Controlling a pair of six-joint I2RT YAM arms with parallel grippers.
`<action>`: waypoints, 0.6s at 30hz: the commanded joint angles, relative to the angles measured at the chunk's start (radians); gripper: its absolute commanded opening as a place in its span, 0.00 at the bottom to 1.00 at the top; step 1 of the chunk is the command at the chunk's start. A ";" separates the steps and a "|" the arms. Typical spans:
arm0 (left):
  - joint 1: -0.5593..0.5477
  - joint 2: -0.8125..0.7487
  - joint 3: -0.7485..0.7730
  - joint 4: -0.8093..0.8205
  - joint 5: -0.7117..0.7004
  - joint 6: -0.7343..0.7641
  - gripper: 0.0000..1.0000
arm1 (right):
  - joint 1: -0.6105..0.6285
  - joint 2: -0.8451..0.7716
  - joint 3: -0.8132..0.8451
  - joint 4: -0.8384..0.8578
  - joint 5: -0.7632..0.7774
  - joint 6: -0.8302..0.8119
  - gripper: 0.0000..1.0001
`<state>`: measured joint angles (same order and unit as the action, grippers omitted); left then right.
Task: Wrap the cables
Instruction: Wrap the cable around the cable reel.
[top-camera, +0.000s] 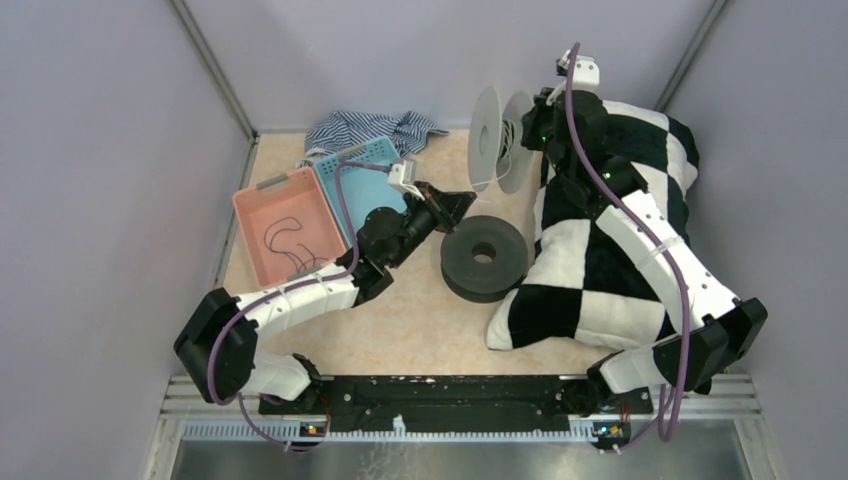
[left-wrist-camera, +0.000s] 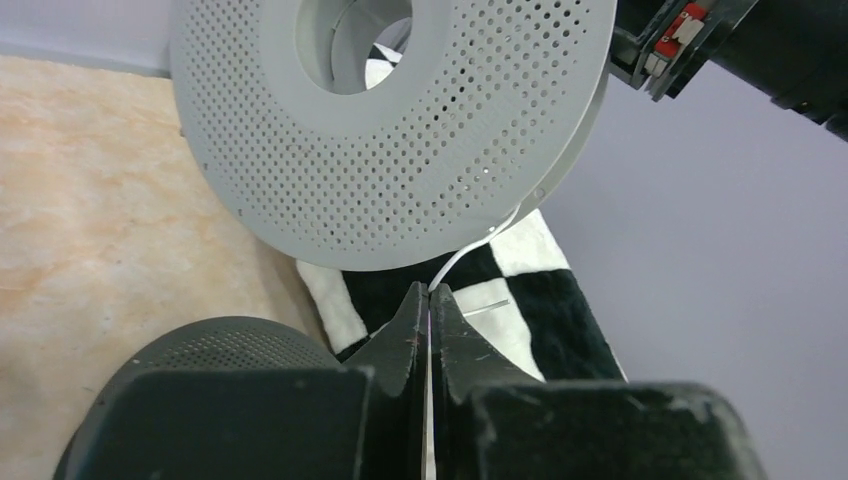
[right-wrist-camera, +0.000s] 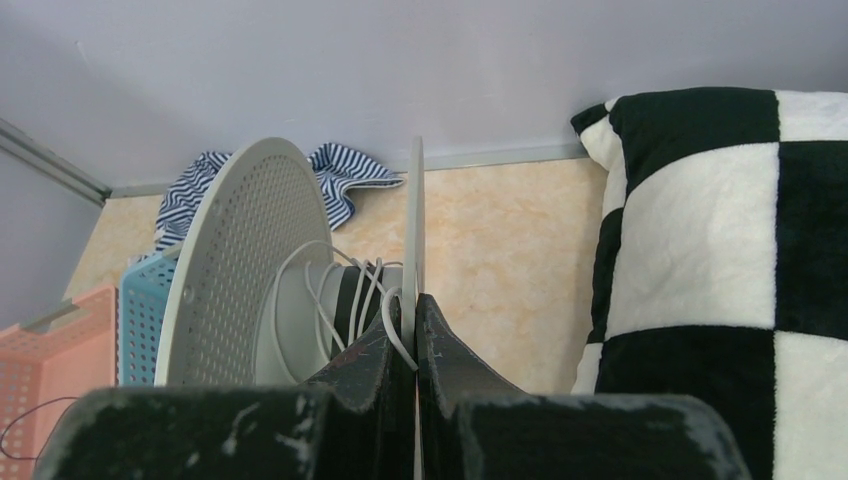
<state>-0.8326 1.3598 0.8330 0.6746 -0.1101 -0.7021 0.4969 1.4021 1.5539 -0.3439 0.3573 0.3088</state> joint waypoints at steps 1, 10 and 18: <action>-0.003 0.009 0.039 0.079 0.044 0.018 0.00 | 0.009 -0.042 0.036 0.105 -0.008 0.022 0.00; -0.031 0.063 0.066 -0.009 0.146 0.042 0.00 | 0.004 -0.040 0.068 0.071 -0.014 0.065 0.00; -0.034 0.057 -0.016 0.104 0.048 0.031 0.00 | -0.026 -0.134 -0.028 0.114 -0.021 0.248 0.00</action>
<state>-0.8646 1.4200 0.8547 0.6632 0.0002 -0.6796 0.4858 1.3869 1.5459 -0.3599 0.3370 0.4198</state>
